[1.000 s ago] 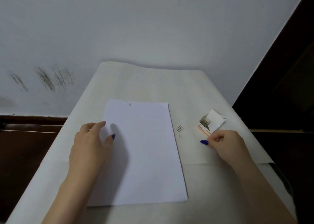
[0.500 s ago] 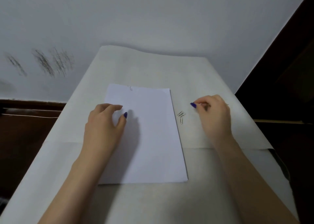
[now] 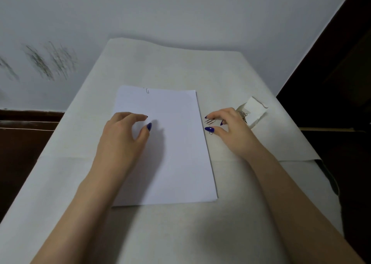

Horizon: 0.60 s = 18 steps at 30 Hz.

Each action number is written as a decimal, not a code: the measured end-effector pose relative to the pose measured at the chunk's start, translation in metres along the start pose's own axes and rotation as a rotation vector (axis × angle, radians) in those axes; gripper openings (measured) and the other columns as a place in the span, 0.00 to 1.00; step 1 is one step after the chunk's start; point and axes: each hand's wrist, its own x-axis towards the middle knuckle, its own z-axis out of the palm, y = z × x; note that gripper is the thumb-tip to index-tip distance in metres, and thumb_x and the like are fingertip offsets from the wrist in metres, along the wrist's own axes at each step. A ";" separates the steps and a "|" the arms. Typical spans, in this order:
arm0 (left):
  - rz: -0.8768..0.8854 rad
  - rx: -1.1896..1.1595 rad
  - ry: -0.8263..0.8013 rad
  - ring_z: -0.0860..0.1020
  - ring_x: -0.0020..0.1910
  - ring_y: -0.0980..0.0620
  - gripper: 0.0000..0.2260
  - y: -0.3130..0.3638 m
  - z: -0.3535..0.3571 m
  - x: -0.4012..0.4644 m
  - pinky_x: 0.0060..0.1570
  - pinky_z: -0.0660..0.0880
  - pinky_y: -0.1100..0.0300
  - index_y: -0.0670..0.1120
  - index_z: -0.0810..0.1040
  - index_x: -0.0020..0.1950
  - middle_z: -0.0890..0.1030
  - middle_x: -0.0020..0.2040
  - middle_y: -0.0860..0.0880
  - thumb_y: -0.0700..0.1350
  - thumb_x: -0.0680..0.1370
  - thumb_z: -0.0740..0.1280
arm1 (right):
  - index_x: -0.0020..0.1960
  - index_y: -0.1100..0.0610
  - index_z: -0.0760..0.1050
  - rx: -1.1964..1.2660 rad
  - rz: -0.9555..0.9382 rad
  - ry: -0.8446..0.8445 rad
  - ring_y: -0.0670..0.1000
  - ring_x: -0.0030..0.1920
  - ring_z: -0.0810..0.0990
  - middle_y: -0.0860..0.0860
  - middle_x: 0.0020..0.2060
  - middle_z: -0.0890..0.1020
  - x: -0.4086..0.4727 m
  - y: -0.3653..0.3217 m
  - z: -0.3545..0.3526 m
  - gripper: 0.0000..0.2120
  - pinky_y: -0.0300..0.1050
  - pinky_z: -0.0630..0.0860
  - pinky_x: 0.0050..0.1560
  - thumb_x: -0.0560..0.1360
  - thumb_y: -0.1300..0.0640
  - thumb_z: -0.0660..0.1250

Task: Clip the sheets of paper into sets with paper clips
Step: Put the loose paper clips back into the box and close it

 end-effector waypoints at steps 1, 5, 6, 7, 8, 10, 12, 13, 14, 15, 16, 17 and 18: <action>0.001 0.002 -0.003 0.73 0.64 0.49 0.14 0.000 0.000 0.000 0.53 0.64 0.63 0.48 0.80 0.63 0.76 0.64 0.49 0.48 0.78 0.66 | 0.56 0.55 0.78 0.009 0.004 0.007 0.49 0.52 0.73 0.50 0.54 0.75 0.001 0.000 0.000 0.11 0.40 0.69 0.58 0.74 0.58 0.69; 0.009 0.015 -0.015 0.73 0.64 0.49 0.14 0.001 0.001 -0.001 0.53 0.65 0.62 0.48 0.80 0.63 0.76 0.65 0.49 0.48 0.79 0.65 | 0.49 0.59 0.77 -0.036 0.007 0.049 0.47 0.47 0.70 0.49 0.46 0.72 0.002 0.000 0.004 0.05 0.38 0.66 0.50 0.74 0.61 0.68; 0.013 0.018 -0.018 0.73 0.64 0.49 0.14 0.001 0.001 -0.001 0.53 0.65 0.62 0.48 0.79 0.63 0.76 0.65 0.49 0.48 0.79 0.65 | 0.48 0.60 0.77 -0.046 0.010 0.053 0.47 0.47 0.70 0.49 0.46 0.72 0.003 0.000 0.004 0.04 0.40 0.66 0.51 0.74 0.61 0.68; 0.016 0.021 -0.020 0.73 0.64 0.48 0.14 0.001 0.000 -0.001 0.53 0.65 0.62 0.48 0.79 0.63 0.76 0.65 0.48 0.48 0.79 0.65 | 0.47 0.61 0.77 -0.053 0.012 0.056 0.48 0.47 0.70 0.49 0.45 0.72 0.002 0.000 0.004 0.04 0.42 0.67 0.51 0.74 0.61 0.68; 0.019 0.023 -0.021 0.73 0.64 0.48 0.14 0.001 0.000 -0.001 0.53 0.65 0.63 0.48 0.79 0.63 0.76 0.65 0.48 0.47 0.79 0.65 | 0.46 0.61 0.77 -0.057 0.013 0.059 0.49 0.47 0.70 0.49 0.44 0.72 0.002 -0.001 0.005 0.03 0.43 0.68 0.51 0.74 0.61 0.68; 0.017 0.028 -0.020 0.73 0.64 0.49 0.14 0.001 0.000 -0.001 0.52 0.64 0.64 0.48 0.80 0.63 0.76 0.65 0.48 0.47 0.78 0.65 | 0.45 0.62 0.77 -0.058 0.015 0.068 0.49 0.46 0.71 0.50 0.43 0.73 0.002 -0.002 0.004 0.03 0.44 0.69 0.51 0.74 0.62 0.68; 0.018 0.030 -0.023 0.73 0.64 0.49 0.14 0.001 0.001 -0.001 0.52 0.64 0.64 0.48 0.80 0.63 0.76 0.65 0.48 0.47 0.79 0.65 | 0.44 0.62 0.77 -0.046 0.017 0.083 0.48 0.44 0.72 0.50 0.42 0.73 0.001 -0.003 0.004 0.02 0.42 0.69 0.50 0.74 0.62 0.67; 0.019 0.029 -0.024 0.73 0.64 0.49 0.14 0.002 0.001 -0.001 0.52 0.64 0.64 0.48 0.80 0.63 0.76 0.65 0.48 0.48 0.79 0.65 | 0.45 0.62 0.77 -0.036 0.018 0.095 0.48 0.42 0.72 0.50 0.41 0.74 0.001 -0.004 0.004 0.02 0.41 0.69 0.49 0.74 0.63 0.67; 0.020 0.030 -0.025 0.73 0.64 0.49 0.14 0.001 0.000 -0.001 0.52 0.63 0.65 0.48 0.80 0.63 0.76 0.65 0.48 0.48 0.79 0.65 | 0.45 0.62 0.77 -0.019 0.022 0.112 0.47 0.40 0.72 0.50 0.41 0.74 0.000 -0.004 0.003 0.03 0.39 0.68 0.46 0.75 0.64 0.66; 0.020 0.031 -0.024 0.73 0.64 0.49 0.14 0.001 0.001 -0.001 0.52 0.63 0.65 0.48 0.80 0.63 0.76 0.65 0.48 0.47 0.79 0.65 | 0.46 0.63 0.77 0.008 0.033 0.131 0.47 0.39 0.72 0.50 0.40 0.74 -0.001 -0.003 0.002 0.03 0.38 0.68 0.44 0.75 0.64 0.65; 0.018 0.031 -0.024 0.73 0.64 0.49 0.14 0.001 0.001 -0.001 0.52 0.63 0.65 0.48 0.80 0.63 0.76 0.65 0.48 0.47 0.79 0.65 | 0.47 0.63 0.77 0.040 0.050 0.149 0.47 0.39 0.73 0.51 0.41 0.76 -0.002 -0.002 0.000 0.04 0.38 0.68 0.42 0.76 0.64 0.64; 0.018 0.031 -0.024 0.73 0.64 0.49 0.14 0.001 0.001 0.000 0.52 0.63 0.65 0.48 0.80 0.63 0.76 0.65 0.48 0.47 0.78 0.65 | 0.48 0.62 0.77 0.065 0.066 0.159 0.48 0.40 0.74 0.53 0.41 0.77 -0.004 0.000 -0.002 0.05 0.37 0.69 0.42 0.76 0.64 0.63; 0.018 0.029 -0.025 0.73 0.64 0.49 0.14 0.001 0.001 0.000 0.52 0.64 0.65 0.48 0.80 0.63 0.76 0.65 0.48 0.48 0.78 0.65 | 0.48 0.61 0.77 0.077 0.079 0.159 0.49 0.40 0.75 0.53 0.42 0.78 -0.005 0.002 -0.004 0.05 0.34 0.69 0.41 0.76 0.64 0.63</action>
